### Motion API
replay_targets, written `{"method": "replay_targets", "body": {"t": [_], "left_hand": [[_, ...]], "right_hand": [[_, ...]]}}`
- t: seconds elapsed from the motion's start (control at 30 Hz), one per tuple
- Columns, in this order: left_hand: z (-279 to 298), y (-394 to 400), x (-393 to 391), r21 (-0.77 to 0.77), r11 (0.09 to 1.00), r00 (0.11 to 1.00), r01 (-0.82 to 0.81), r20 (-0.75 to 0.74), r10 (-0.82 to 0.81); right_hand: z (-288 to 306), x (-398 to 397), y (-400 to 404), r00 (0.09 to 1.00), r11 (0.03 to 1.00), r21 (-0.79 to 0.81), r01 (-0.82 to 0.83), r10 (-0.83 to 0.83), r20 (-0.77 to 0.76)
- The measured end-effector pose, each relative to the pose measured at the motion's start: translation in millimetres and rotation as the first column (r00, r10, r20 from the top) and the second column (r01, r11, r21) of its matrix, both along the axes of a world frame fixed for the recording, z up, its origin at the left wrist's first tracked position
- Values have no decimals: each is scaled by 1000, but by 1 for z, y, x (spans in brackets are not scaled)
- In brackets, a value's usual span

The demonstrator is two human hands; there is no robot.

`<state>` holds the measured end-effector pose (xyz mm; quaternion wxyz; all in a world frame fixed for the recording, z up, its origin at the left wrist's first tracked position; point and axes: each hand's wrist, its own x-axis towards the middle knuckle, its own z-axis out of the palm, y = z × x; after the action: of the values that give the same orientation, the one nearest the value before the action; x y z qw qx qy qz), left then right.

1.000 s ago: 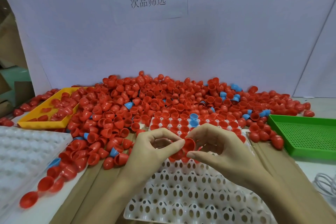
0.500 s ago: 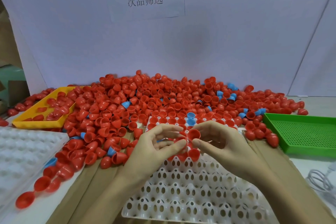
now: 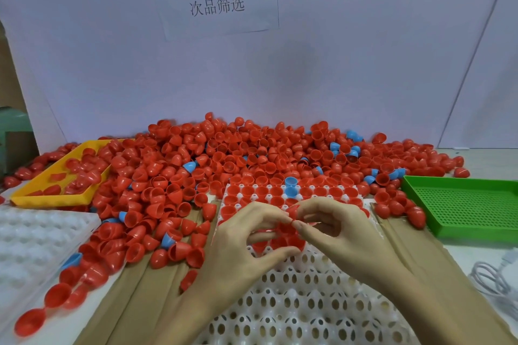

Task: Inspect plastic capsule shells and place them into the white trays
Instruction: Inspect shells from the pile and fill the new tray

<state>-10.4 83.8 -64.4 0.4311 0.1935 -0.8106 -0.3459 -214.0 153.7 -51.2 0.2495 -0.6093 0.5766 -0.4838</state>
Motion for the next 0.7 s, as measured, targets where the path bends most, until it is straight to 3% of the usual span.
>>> {"method": "replay_targets", "body": {"t": [0.13, 0.37, 0.43, 0.57, 0.7], "left_hand": [[-1, 0, -1, 103, 990, 994, 98, 37, -102], [6, 0, 3, 217, 964, 987, 152, 22, -161], [8, -5, 6, 167, 983, 996, 74, 44, -83], [3, -24, 15, 12, 961, 958, -275, 84, 274], [-4, -35, 21, -66, 909, 897, -411, 151, 416]], "right_hand": [[-2, -4, 0, 999, 1000, 18, 23, -22, -23], [4, -14, 0, 996, 1000, 21, -11, 9, 86], [6, -22, 1, 998, 999, 11, 49, -50, 27], [5, -42, 4, 955, 982, 80, 171, -145, -259], [0, -47, 4, 901, 978, 111, 178, -116, -418]]}}
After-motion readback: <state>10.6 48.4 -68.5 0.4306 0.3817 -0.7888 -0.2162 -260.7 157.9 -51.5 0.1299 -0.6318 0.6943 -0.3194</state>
